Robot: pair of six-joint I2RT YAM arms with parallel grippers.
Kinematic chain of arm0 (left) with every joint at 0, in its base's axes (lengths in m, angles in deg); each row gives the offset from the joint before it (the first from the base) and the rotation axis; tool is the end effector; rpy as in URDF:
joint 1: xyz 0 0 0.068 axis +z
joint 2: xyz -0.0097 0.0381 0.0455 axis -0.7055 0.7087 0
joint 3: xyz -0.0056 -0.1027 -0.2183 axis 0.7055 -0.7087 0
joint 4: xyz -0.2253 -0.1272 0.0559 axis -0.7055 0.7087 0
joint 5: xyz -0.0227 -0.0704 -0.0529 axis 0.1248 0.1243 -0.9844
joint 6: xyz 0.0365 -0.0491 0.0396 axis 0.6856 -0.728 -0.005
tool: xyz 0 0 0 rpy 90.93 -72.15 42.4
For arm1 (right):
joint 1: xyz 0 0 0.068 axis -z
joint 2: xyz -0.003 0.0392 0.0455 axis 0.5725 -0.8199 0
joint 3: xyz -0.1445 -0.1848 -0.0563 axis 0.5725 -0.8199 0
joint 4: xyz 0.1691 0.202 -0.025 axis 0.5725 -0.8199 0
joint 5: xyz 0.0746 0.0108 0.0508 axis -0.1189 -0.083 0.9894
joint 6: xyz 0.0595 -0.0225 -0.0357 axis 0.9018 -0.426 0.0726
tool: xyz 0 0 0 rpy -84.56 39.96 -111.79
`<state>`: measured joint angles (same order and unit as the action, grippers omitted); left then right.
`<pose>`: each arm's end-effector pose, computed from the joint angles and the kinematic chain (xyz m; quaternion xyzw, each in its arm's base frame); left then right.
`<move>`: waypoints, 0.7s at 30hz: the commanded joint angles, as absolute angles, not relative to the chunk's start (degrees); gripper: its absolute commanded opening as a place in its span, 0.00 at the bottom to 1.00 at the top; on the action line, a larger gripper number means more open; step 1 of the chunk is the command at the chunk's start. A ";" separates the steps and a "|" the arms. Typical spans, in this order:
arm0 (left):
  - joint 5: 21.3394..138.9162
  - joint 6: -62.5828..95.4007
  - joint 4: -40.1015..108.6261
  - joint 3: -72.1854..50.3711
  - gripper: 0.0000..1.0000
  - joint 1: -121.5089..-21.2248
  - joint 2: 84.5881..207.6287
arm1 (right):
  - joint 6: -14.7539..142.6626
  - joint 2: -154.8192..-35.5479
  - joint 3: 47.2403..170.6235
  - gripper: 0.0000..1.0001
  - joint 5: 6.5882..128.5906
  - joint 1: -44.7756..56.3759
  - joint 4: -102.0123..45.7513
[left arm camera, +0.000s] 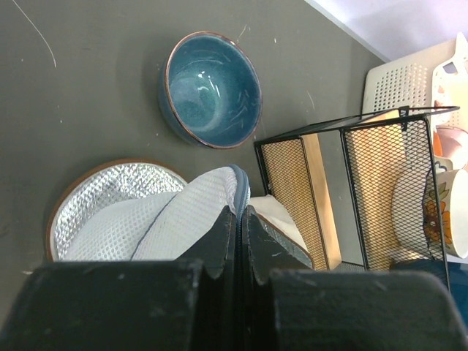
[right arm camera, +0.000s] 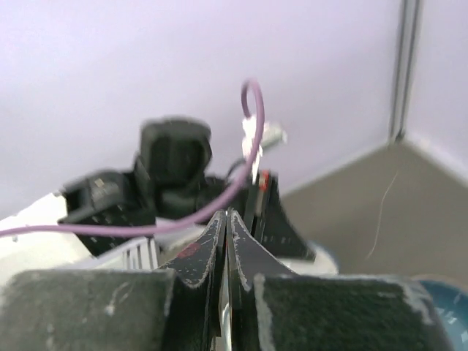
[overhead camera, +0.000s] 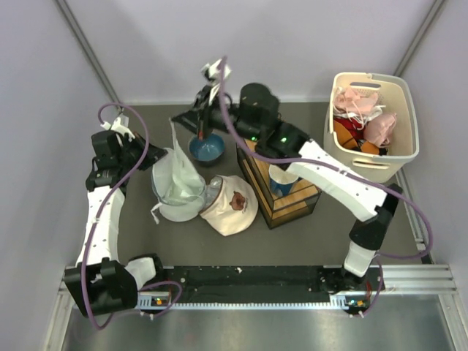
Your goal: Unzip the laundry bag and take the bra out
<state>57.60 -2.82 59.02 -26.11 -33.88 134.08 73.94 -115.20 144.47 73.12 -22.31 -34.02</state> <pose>0.2809 0.0229 0.2909 -0.1707 0.8243 -0.3095 0.4422 0.2218 0.3702 0.4512 -0.3135 0.6093 0.4986 0.5309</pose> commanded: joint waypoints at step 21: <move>56.13 -2.07 56.85 -27.00 0.00 -33.79 132.49 | 69.53 -112.98 174.00 0.00 65.32 -1.82 -33.51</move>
<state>57.34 -2.49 59.00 -26.63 -33.88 134.05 69.11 -113.10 171.18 68.35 -5.96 -35.63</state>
